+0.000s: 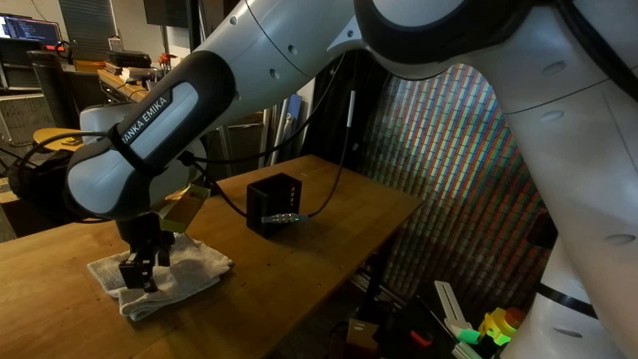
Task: Put the towel in the box
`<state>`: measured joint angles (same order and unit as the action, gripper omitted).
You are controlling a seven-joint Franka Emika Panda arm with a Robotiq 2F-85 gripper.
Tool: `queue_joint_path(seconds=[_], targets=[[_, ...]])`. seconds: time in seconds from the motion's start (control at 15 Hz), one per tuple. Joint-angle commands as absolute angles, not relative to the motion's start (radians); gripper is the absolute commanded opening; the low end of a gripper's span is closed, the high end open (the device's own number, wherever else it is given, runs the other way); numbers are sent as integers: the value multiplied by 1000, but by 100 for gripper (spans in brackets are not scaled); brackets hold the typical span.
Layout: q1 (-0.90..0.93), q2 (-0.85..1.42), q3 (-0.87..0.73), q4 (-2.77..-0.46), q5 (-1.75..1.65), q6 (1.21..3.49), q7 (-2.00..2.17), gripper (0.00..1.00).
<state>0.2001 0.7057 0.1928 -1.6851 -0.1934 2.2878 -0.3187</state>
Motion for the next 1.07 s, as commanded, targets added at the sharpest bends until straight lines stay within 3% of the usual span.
queue_joint_path(seconds=[0.0,0.2,0.33,1.0], targets=[[184,665,199,-1758,-168,2349,-308,36],[175,625,187,-1813,-174,2387,-291,12],[162,597,176,-1850,-179,2406,-283,1],[109,391,87,-1792,-205,2212,-250,4]])
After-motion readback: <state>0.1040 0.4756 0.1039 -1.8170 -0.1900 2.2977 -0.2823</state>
